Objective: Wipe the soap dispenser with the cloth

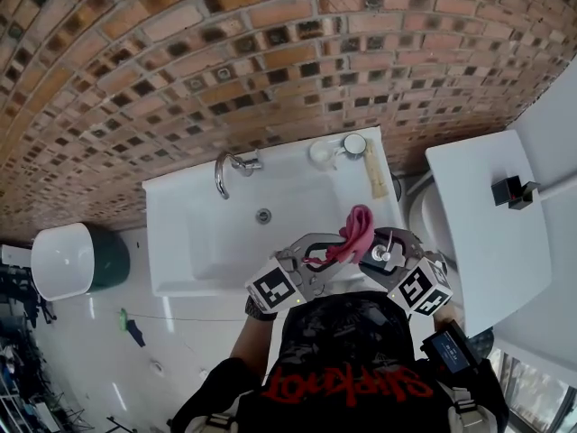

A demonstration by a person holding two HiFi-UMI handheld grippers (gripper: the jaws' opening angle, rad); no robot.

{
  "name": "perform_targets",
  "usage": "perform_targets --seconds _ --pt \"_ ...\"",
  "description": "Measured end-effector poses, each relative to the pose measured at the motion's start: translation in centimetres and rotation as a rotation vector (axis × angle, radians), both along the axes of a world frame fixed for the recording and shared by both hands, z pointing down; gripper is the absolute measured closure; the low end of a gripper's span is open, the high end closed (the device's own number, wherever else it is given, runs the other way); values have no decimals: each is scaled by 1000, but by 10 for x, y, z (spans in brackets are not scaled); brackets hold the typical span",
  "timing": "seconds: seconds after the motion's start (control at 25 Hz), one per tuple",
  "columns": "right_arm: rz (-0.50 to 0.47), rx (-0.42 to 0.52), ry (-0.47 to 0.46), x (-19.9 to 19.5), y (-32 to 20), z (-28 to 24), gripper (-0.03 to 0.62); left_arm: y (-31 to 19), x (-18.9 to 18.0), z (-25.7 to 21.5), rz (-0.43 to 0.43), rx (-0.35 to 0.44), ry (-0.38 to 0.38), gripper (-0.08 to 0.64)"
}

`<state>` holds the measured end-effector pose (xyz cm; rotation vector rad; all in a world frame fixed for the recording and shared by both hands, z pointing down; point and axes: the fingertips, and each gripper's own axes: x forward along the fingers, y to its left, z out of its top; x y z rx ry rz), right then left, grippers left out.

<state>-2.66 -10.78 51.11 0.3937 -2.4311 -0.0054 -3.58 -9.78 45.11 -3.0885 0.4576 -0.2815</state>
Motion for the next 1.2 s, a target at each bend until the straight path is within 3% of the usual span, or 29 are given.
perform_targets --seconds 0.16,0.28,0.36,0.56,0.88,1.04,1.2 --pt "-37 -43 -172 -5 2 -31 288 -21 -24 58 -145 -62 -129 511" --pt "-8 -106 -280 1 -3 -37 288 -23 -44 86 -207 -128 -136 511" --pt "24 -119 -310 7 -12 -34 288 -19 -53 88 -226 -125 -127 511" --pt "27 -70 -121 17 -38 14 288 -10 -67 54 -262 -59 4 511" --pt "-17 -85 178 21 -64 145 288 0 -79 48 -315 -49 -1 511" --pt "4 -125 195 18 -81 195 288 6 -86 49 -360 -54 4 511" --pt "96 -178 150 15 -106 223 288 10 -95 51 -417 -66 -1 511"
